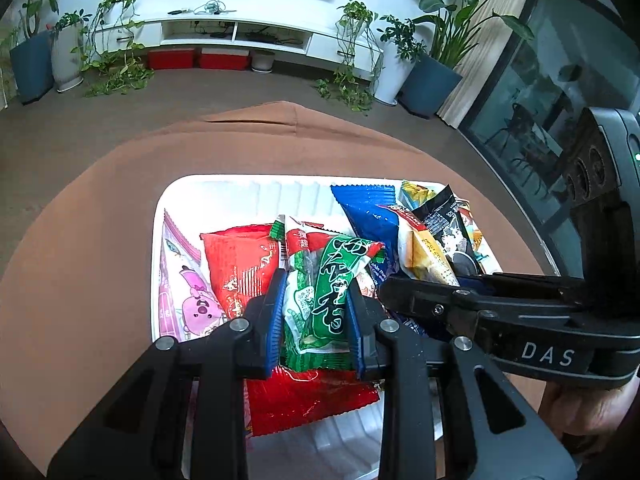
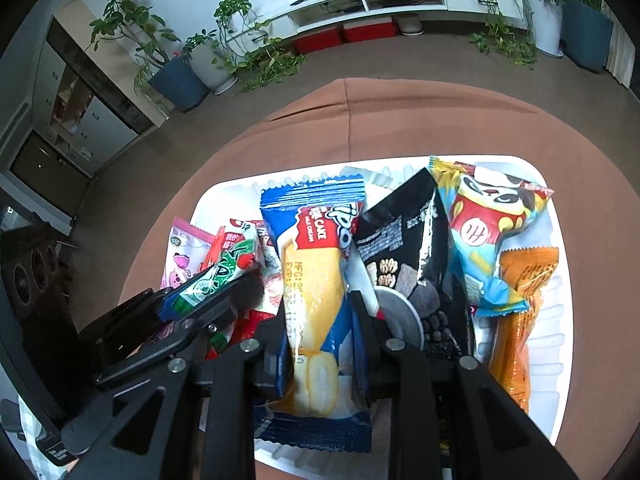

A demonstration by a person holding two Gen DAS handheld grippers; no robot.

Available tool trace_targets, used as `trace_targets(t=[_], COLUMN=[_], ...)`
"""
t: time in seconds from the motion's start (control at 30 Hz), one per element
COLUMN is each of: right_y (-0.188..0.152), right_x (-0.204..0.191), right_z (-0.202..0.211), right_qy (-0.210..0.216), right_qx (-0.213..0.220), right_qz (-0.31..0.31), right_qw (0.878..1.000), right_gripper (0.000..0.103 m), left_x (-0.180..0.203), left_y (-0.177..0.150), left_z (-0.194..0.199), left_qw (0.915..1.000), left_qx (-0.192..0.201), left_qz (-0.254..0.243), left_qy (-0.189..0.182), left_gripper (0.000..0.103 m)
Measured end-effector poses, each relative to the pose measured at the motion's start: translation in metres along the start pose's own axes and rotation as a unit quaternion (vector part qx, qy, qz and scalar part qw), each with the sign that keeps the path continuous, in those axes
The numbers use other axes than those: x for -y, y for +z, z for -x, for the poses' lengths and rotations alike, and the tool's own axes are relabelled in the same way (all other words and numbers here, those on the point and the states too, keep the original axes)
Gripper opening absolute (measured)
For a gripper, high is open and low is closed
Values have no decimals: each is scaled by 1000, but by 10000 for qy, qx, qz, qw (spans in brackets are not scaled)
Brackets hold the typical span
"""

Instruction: Organize snacks

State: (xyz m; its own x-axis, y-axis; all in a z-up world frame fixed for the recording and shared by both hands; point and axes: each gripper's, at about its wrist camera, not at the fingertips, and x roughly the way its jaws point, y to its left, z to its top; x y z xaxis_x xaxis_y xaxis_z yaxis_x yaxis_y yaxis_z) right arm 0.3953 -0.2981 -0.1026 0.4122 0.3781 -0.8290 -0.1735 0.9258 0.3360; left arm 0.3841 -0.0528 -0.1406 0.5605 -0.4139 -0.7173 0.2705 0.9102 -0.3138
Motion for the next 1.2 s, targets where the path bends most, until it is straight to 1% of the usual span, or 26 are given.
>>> trace_targets(t=[0.1,0.17,0.3,0.53,0.6,0.63,0.67,0.7,0.73,0.77,0.83,0.87,0.93,1.03,1.1,1.13,1.17,1.2], right_y=[2,3,2,0,-1,-1,-1,-2,-3,-3,-5,-6,-7,-9,-10,-12,-14,-16], right_x=[0,0,2,3,5,5,4,4,2,0,-6,-8,-9,-8,-11,-12,-14,-16], right_z=[1,3,7,16,20,23,26,29,32,34,38,41,47,60,67,73,78,85], right_qy=[-7,4,2,21,24,6,2,47,74,49,-81,-104,-71,8,83,114,128,134], right_qx=[-80,-68,40,136,178,216,260,298,337,353,418,447,519,661,723,782,862,970], right_qz=[12,-19,-80,-137,-138,-136,-144,-156,-142,-113,-2,37,25,-82,-92,-81,-70,-59], right_qw=[10000,10000,10000,9998,9997,9997,9996,9994,9993,9993,9991,9989,9986,9978,9973,9968,9962,9952], right_gripper=[28,30,32,33,35,37,44,47,55,59,59,60,65,66,67,69,72,73], left_x=[1,0,-1,1,1,0,0,1,3,7,11,12,14,15,20,23,26,30], left_y=[0,1,4,3,2,1,1,0,-1,-1,-2,-2,-3,-5,-6,-6,-7,-8], left_z=[3,6,10,16,19,21,22,23,24,25,28,28,31,39,48,54,62,69], left_qw=[10000,10000,9999,9998,9997,9997,9997,9998,9999,9999,9996,9997,9997,9994,9990,9985,9976,9968], left_qx=[-24,-31,-17,-4,31,59,73,73,79,92,113,111,126,220,295,357,473,581], left_qz=[10,63,101,144,147,157,158,130,88,16,-60,-64,-69,-74,-77,-95,-145,-198], left_qy=[-5,-43,120,166,198,202,191,142,107,124,232,221,183,246,338,401,483,520], left_gripper=[25,26,31,41,47,48,52,59,62,66,67,68,73,79,92,95,100,103])
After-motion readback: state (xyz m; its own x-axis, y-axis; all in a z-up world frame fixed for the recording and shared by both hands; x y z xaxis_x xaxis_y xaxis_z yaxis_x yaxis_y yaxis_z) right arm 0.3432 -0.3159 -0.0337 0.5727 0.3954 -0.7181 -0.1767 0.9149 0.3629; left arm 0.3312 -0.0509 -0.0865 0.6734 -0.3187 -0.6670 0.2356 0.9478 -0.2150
